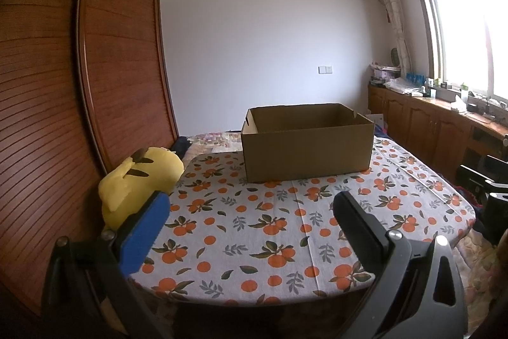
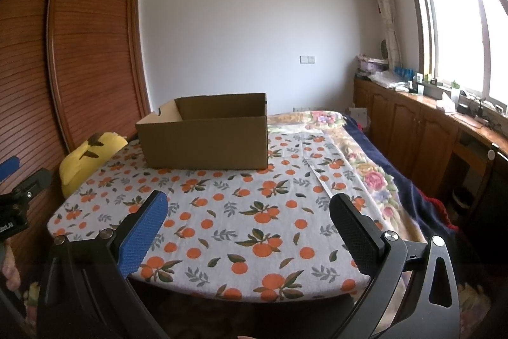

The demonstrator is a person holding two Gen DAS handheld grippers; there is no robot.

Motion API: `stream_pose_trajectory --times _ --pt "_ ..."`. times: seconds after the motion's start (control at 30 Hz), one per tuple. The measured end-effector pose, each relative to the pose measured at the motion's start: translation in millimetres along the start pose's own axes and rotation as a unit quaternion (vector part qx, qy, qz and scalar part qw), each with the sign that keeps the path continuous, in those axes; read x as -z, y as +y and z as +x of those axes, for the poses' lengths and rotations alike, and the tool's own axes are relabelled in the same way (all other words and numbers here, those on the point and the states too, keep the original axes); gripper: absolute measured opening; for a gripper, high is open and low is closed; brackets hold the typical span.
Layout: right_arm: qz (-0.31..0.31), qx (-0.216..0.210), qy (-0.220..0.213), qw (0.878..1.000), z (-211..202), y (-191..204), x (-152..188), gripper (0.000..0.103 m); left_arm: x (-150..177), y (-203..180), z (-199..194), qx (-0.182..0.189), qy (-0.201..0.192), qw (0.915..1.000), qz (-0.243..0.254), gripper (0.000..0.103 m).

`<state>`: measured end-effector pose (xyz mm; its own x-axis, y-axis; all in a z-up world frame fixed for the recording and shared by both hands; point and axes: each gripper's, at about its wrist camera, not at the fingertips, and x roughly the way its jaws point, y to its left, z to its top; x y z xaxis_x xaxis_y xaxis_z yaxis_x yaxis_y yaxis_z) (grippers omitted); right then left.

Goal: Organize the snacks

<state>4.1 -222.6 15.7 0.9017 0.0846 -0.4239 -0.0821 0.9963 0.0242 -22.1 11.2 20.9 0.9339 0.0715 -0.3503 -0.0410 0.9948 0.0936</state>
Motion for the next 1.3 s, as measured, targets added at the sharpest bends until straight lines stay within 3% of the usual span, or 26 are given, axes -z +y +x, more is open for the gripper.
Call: stream_pose_trajectory --times 1.3 --pt "-0.001 0.001 -0.004 1.0 -0.9 2.1 1.9 0.103 2.5 -0.9 -0.5 -0.002 0.0 1.0 -0.001 0.103"
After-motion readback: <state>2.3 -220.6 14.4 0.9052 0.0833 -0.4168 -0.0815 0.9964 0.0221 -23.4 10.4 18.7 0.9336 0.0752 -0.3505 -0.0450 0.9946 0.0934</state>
